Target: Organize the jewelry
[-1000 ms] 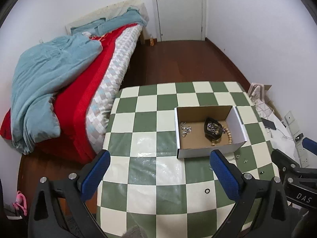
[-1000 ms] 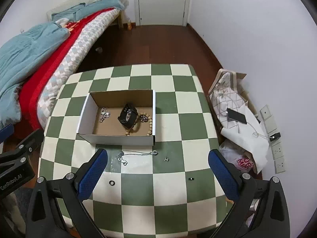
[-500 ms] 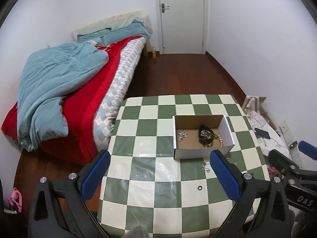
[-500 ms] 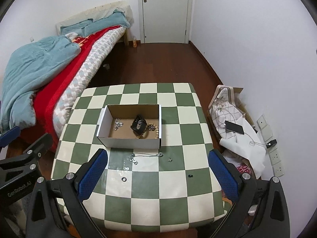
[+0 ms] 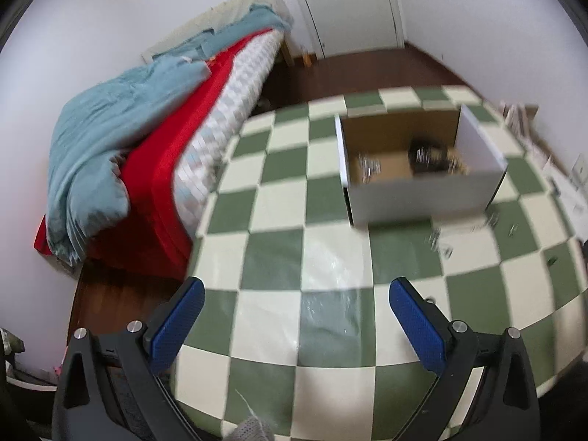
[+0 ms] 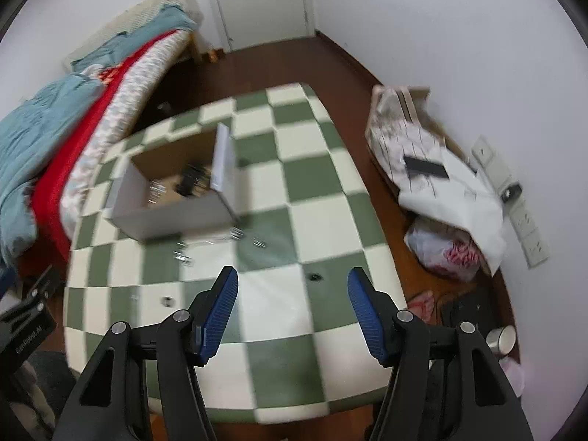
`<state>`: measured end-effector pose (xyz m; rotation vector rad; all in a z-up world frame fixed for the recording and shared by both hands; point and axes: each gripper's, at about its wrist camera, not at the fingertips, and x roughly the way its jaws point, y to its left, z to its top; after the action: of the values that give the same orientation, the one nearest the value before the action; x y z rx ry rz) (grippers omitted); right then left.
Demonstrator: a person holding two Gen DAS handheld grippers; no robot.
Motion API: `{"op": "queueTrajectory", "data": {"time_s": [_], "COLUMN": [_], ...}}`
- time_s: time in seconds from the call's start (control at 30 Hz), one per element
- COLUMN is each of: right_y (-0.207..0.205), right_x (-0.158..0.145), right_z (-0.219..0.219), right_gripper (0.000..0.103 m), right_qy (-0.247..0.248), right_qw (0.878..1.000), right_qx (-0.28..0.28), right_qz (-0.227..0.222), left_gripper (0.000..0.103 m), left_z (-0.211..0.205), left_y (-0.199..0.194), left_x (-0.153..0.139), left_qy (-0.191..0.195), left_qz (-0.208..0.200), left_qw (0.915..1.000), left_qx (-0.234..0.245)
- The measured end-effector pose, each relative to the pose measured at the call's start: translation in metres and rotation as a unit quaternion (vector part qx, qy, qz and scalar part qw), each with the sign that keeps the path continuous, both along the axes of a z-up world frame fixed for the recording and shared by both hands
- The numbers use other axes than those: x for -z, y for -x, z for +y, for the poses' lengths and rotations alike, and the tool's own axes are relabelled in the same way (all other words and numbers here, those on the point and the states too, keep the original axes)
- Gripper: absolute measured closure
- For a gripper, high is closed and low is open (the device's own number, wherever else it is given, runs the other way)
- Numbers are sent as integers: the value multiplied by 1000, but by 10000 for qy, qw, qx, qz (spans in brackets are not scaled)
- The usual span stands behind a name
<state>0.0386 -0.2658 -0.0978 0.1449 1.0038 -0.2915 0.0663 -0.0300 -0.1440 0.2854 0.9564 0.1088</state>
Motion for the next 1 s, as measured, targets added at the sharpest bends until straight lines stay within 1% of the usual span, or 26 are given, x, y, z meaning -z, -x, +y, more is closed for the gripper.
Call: {"op": "queueTrajectory", "data": {"time_s": [0.07, 0.13, 0.2, 0.3, 0.33, 0.43, 0.47, 0.5, 0.53, 0.57, 0.6, 0.63, 0.73, 0.8, 0.87, 0.93, 1.0], "right_y": [-2, -7, -12, -22, -26, -35, -35, -35, -34, -34, -33, -32, -31, -30, -28, -24, -21], "right_x": [20, 45, 62, 83, 90, 108, 108, 109, 109, 108, 109, 109, 109, 108, 104, 100, 96], "right_z": [-15, -27, -32, -29, -27, -22, -19, -17, -15, -14, -11, -9, -7, -10, -16, -20, -22], "right_gripper": [39, 39, 39, 39, 40, 50, 55, 58, 66, 78, 84, 89, 89, 89, 89, 89, 89], "right_qy": [-74, -265, -343, -180, -100, 227, 372, 496, 540, 552, 617, 672, 734, 623, 489, 399, 362], "right_qw": [9999, 9995, 9991, 9997, 9998, 9994, 9991, 9985, 9984, 9984, 9980, 9977, 9973, 9981, 9988, 9991, 9992], "right_qx": [86, 120, 140, 55, 15, -8, -25, -15, -17, -21, -34, -51, -51, -6, 79, 140, 170], "right_qz": [66, 153, 190, 176, 178, 267, 204, 209, 175, 151, 121, 108, 46, 28, -6, -36, -70], "left_gripper": [1, 1, 1, 1, 1, 1, 1, 1, 1, 1, 1, 1, 1, 1, 1, 8, 29], "left_z": [-3, -3, -4, -2, -1, 3, 4, 5, 5, 4, 3, 0, -13, -25, -40, -52, -62], "left_y": [-4, -7, -9, -12, -13, -13, -13, -14, -14, -13, -13, -12, -9, -8, -9, -8, -8], "left_x": [18, 28, 37, 46, 48, 52, 54, 54, 55, 55, 56, 56, 56, 58, 62, 66, 71], "left_qy": [-100, -130, -146, -107, -104, -48, -29, 4, 26, 68, 114, 180, 307, 398, 390, 372, 370], "left_qz": [128, 188, 271, 384, 411, 495, 506, 518, 523, 524, 529, 541, 576, 625, 693, 710, 789], "left_qw": [9999, 9997, 9995, 9991, 9990, 9986, 9985, 9984, 9984, 9984, 9984, 9983, 9978, 9968, 9956, 9947, 9933], "left_qx": [-16, -50, -71, -130, -141, -180, -194, -204, -206, -187, -152, -95, 119, 293, 487, 651, 754]}}
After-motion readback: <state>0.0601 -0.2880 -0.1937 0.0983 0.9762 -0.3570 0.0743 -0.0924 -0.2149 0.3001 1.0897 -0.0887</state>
